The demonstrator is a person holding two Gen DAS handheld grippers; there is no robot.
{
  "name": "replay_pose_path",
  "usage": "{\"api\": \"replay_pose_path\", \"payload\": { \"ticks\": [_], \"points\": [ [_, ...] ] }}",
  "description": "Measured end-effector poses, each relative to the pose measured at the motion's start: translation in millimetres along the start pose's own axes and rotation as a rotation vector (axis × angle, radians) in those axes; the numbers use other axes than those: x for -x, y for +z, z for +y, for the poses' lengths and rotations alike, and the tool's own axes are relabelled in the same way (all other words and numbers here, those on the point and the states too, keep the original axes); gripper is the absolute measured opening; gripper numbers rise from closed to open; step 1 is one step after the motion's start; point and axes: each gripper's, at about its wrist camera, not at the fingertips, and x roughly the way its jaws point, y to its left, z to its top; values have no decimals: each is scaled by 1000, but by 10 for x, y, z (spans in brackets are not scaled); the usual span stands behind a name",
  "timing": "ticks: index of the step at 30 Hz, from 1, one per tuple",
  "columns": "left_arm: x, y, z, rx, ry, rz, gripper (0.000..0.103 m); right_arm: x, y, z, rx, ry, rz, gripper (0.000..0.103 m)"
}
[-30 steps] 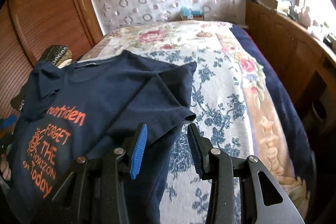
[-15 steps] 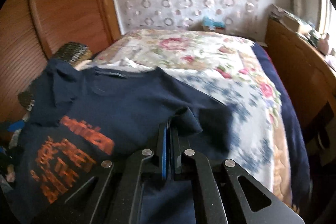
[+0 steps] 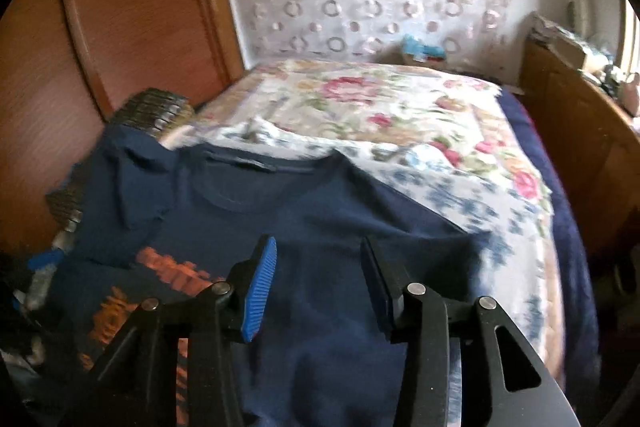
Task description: Fold small clothes
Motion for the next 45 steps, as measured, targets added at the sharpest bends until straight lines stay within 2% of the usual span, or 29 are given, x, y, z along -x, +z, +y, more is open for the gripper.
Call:
{"api": "replay_pose_path", "payload": {
  "ticks": [6,9,11,14,20,28,35,38,42,45],
  "points": [
    [12,163,294,14,26,-12,78,-274,-323,-121,52,-130,101,46],
    [13,268,445,20,39,-17,68,-390,-441,-136,49,-152,124,46],
    [1,347,547,16,56,-17,60,-380,-468,-196,30,-134,111,46],
    [-43,451,677,17,76,-9,53,-381,-485,-185,22,-127,97,46],
    [-269,633,958,23,130,36,52,-370,-566,-237,35,-136,79,47],
    [-702,826,1270,61,164,107,52,-263,-569,-340,35,-139,78,48],
    [-811,975,1335,57,162,109,35,-253,-571,-346,36,-141,77,48],
    [-858,1043,1351,46,163,127,35,-251,-571,-346,36,-141,77,49],
    [-1028,1072,1398,26,202,200,35,-251,-572,-350,36,-140,77,49],
    [-1093,1080,1423,27,184,216,35,-251,-573,-349,36,-141,77,49]
  ]
}}
